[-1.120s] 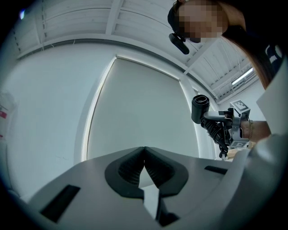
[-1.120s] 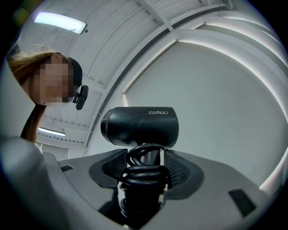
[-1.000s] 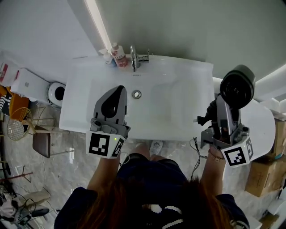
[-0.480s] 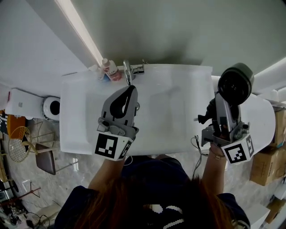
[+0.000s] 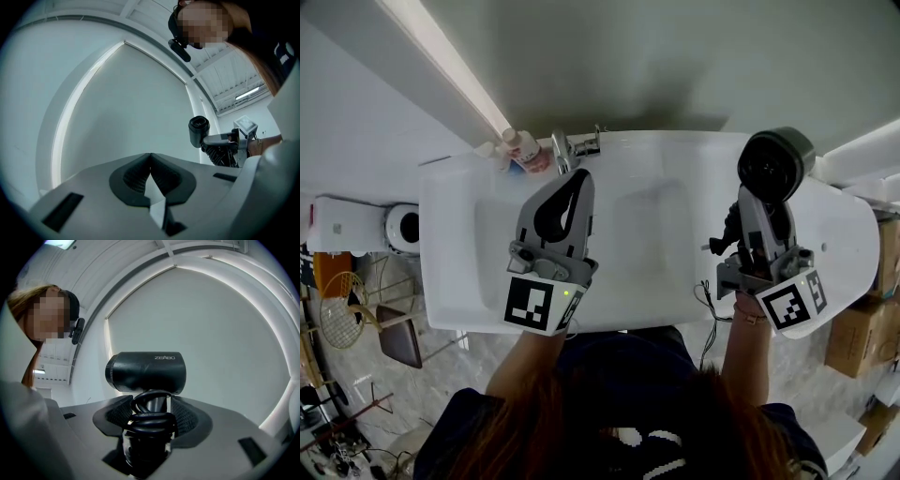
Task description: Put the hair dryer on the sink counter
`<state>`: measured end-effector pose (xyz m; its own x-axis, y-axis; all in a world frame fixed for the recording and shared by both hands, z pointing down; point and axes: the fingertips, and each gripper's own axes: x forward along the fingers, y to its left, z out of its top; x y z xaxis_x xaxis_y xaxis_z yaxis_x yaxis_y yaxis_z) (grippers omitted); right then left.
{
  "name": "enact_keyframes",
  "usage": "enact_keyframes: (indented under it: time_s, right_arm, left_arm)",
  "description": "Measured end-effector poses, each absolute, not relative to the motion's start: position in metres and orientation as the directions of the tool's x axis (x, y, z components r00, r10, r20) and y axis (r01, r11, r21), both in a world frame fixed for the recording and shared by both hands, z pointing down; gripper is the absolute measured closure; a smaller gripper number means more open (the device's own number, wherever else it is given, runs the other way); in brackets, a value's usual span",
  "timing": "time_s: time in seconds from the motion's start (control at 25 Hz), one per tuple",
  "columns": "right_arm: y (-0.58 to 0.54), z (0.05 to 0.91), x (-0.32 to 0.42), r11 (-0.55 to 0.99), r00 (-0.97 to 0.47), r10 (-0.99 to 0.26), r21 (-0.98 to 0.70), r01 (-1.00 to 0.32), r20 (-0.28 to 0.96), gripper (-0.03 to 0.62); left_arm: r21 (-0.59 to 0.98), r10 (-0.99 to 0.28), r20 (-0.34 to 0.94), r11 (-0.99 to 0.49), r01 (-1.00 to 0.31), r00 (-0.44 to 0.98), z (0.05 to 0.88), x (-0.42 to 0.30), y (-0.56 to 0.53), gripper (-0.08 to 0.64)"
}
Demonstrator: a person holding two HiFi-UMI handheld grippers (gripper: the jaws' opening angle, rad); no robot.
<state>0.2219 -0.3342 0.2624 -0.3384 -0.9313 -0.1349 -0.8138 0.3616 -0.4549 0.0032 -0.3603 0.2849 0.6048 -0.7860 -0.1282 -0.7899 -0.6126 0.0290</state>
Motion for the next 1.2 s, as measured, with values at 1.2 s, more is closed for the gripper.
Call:
enact_keyframes:
  time_s: [1.2]
  right_arm:
    - [-0.461, 0.593, 0.295, 0.084, -0.223, -0.762, -0.248, -0.965, 0.608, 0.324]
  left_arm:
    - [0.056, -0.842, 0.024, -0.537, -0.842, 0.539, 0.372, 0.081, -0.432, 0.541]
